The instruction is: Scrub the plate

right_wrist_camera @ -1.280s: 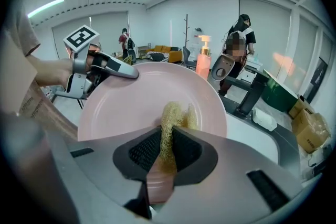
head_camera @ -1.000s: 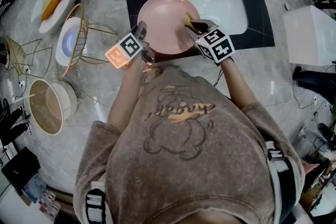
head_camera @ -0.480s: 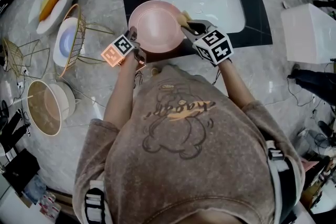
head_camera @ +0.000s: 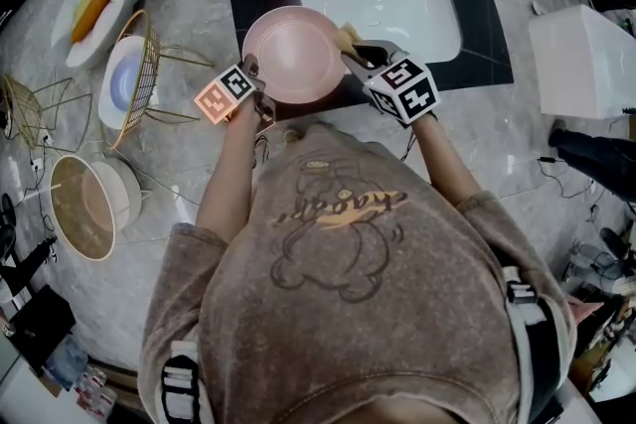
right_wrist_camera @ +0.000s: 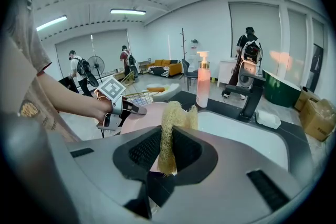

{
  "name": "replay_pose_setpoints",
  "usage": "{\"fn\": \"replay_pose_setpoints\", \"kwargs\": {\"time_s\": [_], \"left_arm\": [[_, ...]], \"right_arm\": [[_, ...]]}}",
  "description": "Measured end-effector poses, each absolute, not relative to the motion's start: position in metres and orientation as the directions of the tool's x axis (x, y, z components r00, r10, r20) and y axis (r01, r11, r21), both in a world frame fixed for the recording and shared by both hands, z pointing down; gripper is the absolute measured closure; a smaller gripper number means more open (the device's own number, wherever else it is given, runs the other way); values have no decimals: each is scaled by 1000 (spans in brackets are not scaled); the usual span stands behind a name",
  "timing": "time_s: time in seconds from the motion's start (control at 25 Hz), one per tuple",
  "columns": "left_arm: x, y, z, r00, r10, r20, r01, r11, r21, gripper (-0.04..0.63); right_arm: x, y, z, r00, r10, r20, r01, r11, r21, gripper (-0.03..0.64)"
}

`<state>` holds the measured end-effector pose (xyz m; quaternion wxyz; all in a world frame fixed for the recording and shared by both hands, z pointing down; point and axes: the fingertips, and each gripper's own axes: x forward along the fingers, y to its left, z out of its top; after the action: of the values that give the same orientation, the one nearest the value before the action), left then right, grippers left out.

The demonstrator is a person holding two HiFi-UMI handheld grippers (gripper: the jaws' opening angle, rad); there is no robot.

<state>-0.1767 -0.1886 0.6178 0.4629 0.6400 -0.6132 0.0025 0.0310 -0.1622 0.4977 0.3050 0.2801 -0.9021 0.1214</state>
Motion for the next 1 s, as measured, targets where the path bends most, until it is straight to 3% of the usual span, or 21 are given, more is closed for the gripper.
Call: {"fn": "replay_pose_setpoints", "kwargs": {"time_s": [0.64,1.0], "left_arm": [[-204,-186,621,155,-767,623,-865,200,461,546],[-207,-204,557,153,-848,508,-889,106,445,545]], "right_arm": [[26,-162,498,-659,-431,616,-582,811,-55,558],[27,-164,492,-659,-460,595,-603,796,-53,558]]}}
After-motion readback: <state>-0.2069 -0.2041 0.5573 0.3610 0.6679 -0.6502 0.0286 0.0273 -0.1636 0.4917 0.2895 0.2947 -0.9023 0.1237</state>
